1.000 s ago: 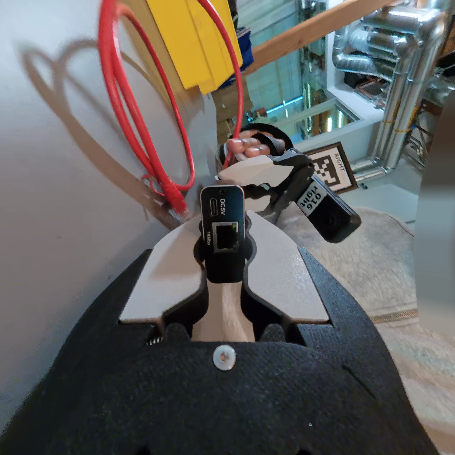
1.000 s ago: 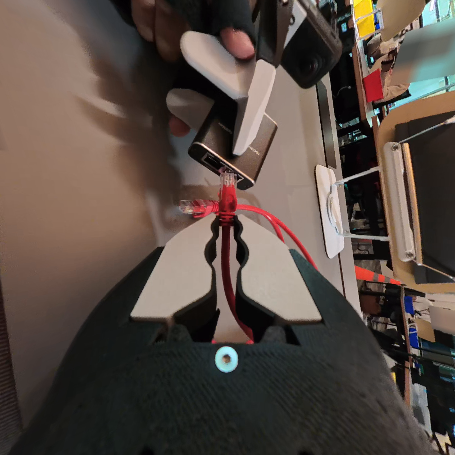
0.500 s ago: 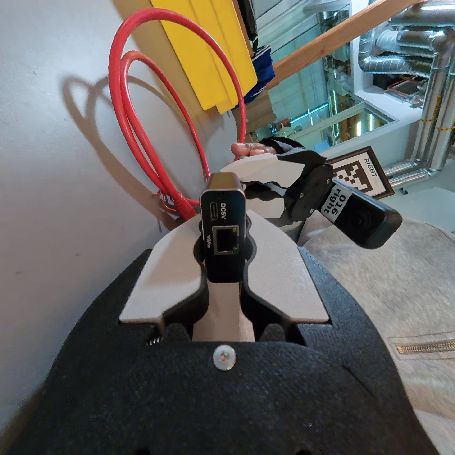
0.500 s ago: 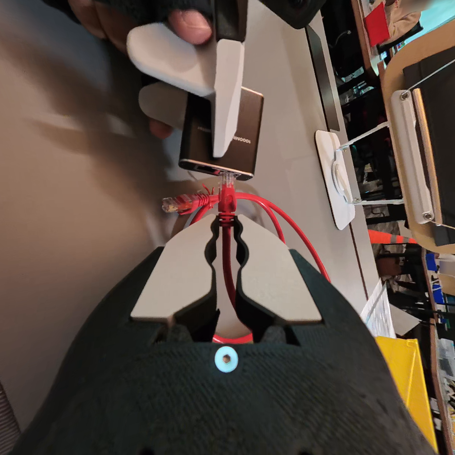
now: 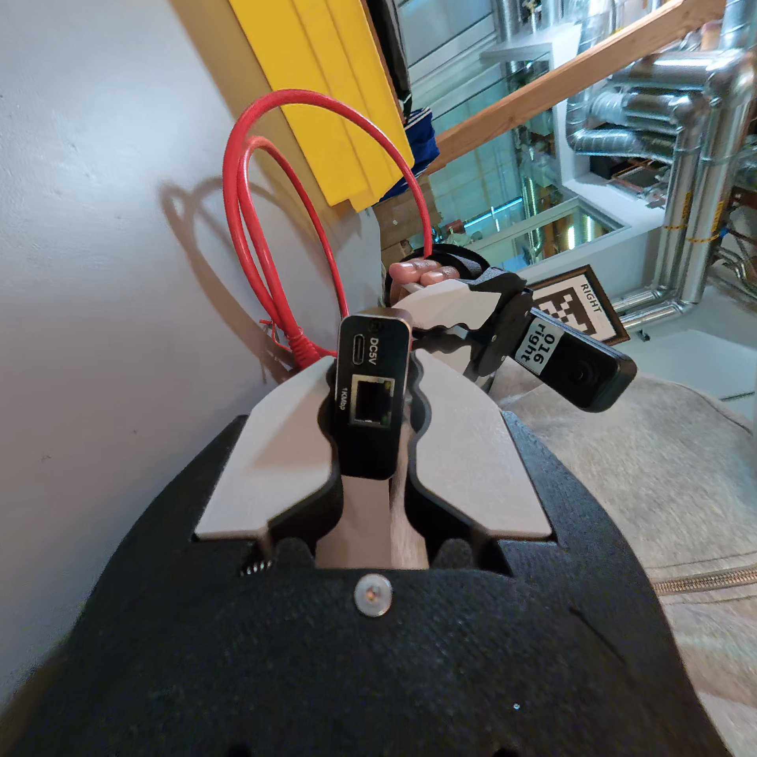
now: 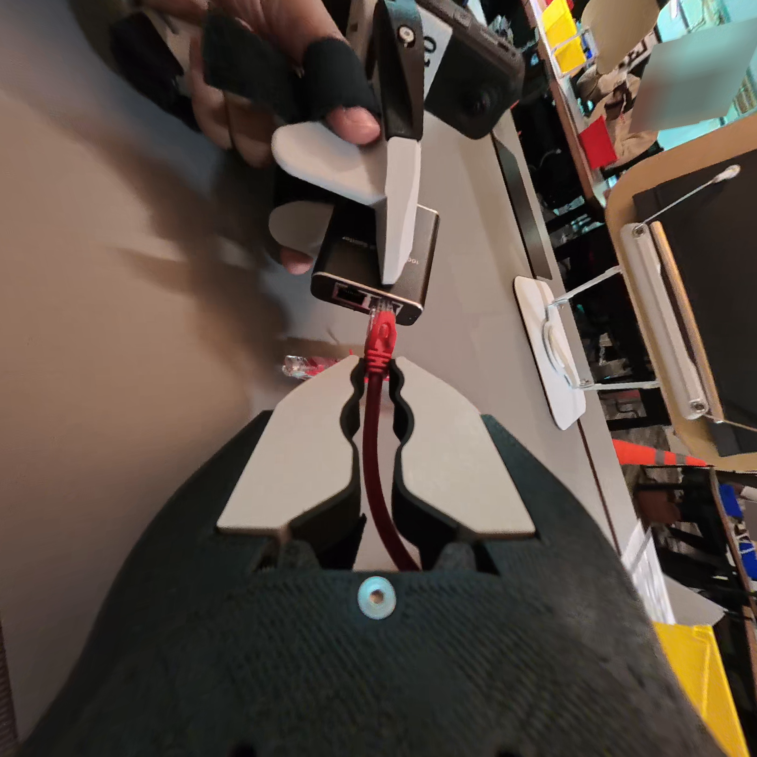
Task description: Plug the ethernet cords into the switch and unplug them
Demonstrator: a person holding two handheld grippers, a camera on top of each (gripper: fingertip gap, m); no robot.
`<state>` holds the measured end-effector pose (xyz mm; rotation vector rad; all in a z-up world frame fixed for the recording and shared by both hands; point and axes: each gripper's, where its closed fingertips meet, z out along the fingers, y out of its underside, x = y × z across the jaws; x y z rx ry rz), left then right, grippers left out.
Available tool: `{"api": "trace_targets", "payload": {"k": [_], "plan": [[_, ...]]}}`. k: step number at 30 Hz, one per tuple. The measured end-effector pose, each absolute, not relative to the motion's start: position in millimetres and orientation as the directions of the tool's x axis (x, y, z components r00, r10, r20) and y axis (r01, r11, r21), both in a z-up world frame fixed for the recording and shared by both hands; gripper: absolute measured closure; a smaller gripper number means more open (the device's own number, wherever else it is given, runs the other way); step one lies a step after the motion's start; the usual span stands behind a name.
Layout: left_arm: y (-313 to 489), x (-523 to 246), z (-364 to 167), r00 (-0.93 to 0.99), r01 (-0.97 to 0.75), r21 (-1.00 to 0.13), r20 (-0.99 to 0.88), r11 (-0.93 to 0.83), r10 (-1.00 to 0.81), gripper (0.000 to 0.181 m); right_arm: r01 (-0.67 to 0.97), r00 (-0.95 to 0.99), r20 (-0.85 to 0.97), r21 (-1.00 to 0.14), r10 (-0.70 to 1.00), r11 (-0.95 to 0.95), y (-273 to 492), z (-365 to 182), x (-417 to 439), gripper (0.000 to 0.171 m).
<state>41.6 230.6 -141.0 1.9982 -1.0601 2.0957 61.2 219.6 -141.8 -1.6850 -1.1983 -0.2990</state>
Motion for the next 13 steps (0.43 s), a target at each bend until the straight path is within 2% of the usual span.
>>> {"api": "trace_targets", "payload": {"k": [1,8,13], "plan": [[230.7,42.1,-141.6,-0.155,-0.484,-0.432,0.898,-0.761,-0.411,0.153,0.816,0.48,0.668,-0.578,0.569,-0.009,220.0,-142.8,61.8,0.16],[228.6,40.7,-138.3,-0.179,-0.489,-0.432,0.9,-0.758,-0.397,0.155,0.798,0.501,0.656,-0.602,0.565,-0.008,220.6,-139.9,60.5,0.16],[223.8,39.8,-133.1,-0.218,-0.508,-0.417,0.909,-0.753,-0.356,0.155,0.71,0.574,0.558,-0.703,0.599,-0.026,222.9,-137.5,56.4,0.16]]}}
